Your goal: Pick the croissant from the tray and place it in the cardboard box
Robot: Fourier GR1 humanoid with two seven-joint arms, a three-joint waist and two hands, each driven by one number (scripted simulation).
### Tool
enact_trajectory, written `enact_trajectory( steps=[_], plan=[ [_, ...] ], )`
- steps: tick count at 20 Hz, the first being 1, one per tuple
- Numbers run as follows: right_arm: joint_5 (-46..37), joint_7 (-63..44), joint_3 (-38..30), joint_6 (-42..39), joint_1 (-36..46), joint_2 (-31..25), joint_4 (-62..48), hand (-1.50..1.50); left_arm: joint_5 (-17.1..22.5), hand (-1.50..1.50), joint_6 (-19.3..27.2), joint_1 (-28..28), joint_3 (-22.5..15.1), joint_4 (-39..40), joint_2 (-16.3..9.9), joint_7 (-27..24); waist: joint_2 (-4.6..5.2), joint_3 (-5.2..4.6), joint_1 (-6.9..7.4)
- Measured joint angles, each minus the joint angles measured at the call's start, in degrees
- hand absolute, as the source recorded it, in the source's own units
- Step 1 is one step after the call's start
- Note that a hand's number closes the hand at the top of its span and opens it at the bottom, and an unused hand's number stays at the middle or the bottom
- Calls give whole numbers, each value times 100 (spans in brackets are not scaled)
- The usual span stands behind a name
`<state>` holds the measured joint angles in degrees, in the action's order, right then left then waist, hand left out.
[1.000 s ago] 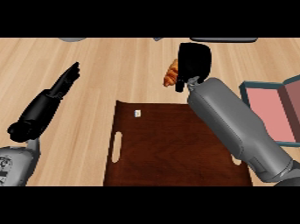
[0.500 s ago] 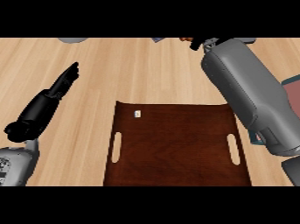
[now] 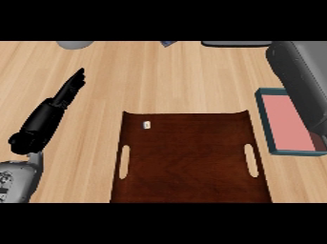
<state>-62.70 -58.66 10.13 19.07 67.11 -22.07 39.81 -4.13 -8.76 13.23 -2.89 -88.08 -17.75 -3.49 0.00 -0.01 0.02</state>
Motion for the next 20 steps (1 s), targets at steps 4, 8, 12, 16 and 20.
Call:
enact_trajectory(
  steps=[4, 8, 12, 16, 20],
  plan=[
    [6, 33, -229, -102, -364, -412, 211, 150, 10, 0, -53, -107, 62, -78, -38, 7, -17, 1, -34],
    [387, 229, -556, -586, -700, -743, 258, 150, -24, 0, -62, -140, 78, -19, -9, -50, -22, 0, -60],
    [968, 374, -908, -1175, -1128, -810, 302, 150, -23, 0, -57, -152, 106, -32, 19, -57, -34, 0, -101],
    [1499, 653, -1202, -1812, -1630, -1022, 601, 150, -46, 0, -86, -155, 146, 49, 24, -131, -33, 1, -112],
    [1938, 685, -1412, -2562, -2108, -1186, 901, -150, -62, 0, -99, -150, 173, 26, 36, -100, -38, -2, -118]
  ],
)
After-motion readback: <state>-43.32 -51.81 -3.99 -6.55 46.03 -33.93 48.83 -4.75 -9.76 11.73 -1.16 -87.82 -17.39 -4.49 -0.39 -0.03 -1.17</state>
